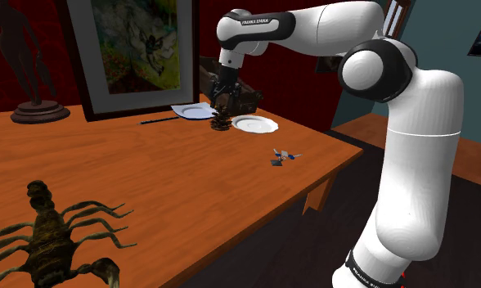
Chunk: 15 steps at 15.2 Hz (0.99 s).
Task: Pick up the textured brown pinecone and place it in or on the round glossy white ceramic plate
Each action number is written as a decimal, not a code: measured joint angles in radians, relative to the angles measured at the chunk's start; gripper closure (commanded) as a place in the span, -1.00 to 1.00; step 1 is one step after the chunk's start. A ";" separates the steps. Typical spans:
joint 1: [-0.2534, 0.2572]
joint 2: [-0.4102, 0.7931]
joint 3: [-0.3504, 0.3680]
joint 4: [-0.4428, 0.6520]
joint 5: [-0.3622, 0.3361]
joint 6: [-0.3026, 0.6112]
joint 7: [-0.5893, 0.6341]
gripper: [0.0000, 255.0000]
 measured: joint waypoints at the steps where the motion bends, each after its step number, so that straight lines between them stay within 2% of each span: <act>1: 0.000 0.000 0.000 -0.001 0.000 0.001 0.000 -1.00; 3: 0.000 0.000 0.000 -0.001 0.000 0.001 0.000 -1.00; 4: 0.000 0.000 0.000 -0.001 0.000 0.001 0.000 1.00; 15: 0.000 -0.001 0.000 0.003 0.000 -0.004 0.001 1.00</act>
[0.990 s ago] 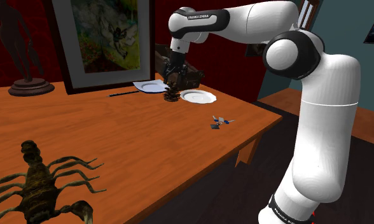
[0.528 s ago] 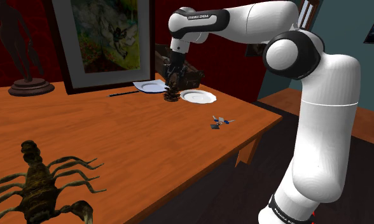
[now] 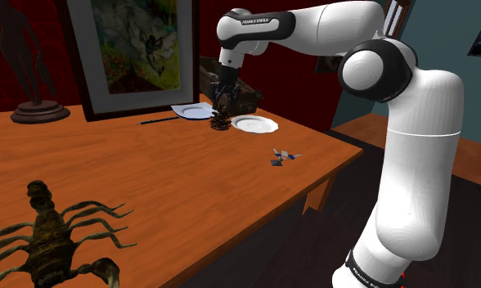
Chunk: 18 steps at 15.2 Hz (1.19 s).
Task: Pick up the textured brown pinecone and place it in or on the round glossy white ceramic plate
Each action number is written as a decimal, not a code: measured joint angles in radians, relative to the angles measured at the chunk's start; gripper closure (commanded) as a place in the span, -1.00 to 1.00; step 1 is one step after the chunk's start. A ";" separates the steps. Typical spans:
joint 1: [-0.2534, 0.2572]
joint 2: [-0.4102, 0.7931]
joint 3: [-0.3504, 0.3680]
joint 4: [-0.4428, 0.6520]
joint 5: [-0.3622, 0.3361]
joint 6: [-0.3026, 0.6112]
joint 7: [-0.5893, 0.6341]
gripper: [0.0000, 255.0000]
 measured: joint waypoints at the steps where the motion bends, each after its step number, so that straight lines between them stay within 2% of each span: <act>1: -0.001 0.001 0.000 0.011 0.000 -0.011 0.001 1.00; 9: -0.007 0.025 -0.001 0.151 0.002 -0.125 0.015 1.00; 16: -0.020 0.078 -0.001 0.322 0.011 -0.243 0.028 1.00; 18: -0.039 0.067 -0.010 0.319 0.013 -0.256 0.002 1.00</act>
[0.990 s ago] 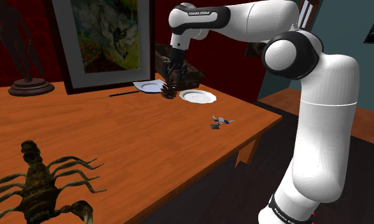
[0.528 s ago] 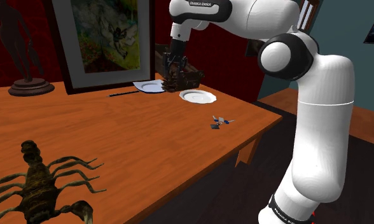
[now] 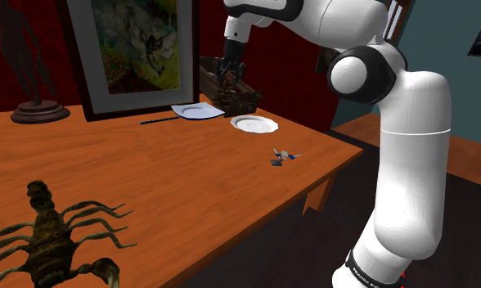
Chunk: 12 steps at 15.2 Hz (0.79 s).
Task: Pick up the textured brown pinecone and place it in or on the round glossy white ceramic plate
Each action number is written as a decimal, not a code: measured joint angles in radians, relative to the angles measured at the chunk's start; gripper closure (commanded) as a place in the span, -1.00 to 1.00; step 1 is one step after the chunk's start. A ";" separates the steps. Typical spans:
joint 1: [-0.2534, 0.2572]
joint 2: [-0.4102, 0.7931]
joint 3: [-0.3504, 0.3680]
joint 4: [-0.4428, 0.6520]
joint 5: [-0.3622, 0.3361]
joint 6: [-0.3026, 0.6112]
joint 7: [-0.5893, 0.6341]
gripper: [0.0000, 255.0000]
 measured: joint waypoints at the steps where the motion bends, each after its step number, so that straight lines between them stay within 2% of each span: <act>1: -0.010 -0.017 -0.006 -0.020 0.000 0.000 -0.017 1.00; 4: -0.043 -0.070 -0.025 -0.074 -0.001 -0.007 -0.071 1.00; 10: -0.125 -0.101 -0.071 -0.067 0.008 -0.063 -0.188 1.00; 12: -0.133 -0.125 -0.078 -0.109 0.005 -0.048 -0.208 1.00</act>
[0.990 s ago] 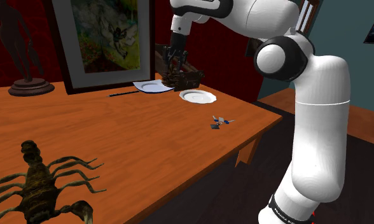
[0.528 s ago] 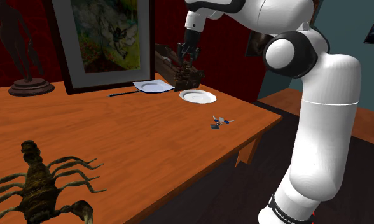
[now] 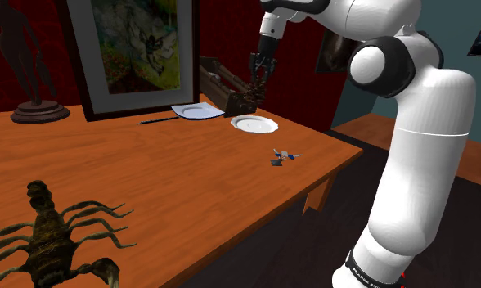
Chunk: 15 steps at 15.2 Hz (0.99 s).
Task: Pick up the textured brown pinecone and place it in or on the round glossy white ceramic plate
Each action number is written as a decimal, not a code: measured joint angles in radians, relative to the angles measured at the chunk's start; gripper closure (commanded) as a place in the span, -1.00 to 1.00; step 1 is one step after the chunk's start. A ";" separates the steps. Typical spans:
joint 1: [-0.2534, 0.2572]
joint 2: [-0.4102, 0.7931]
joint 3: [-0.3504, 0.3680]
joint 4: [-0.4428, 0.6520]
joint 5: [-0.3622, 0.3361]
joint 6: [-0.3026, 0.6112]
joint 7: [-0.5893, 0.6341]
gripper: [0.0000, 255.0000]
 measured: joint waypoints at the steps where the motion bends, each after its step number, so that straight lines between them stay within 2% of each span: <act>1: 0.000 -0.008 -0.001 -0.024 -0.002 0.016 -0.004 1.00; 15: 0.018 -0.077 0.005 -0.308 -0.020 0.231 -0.025 1.00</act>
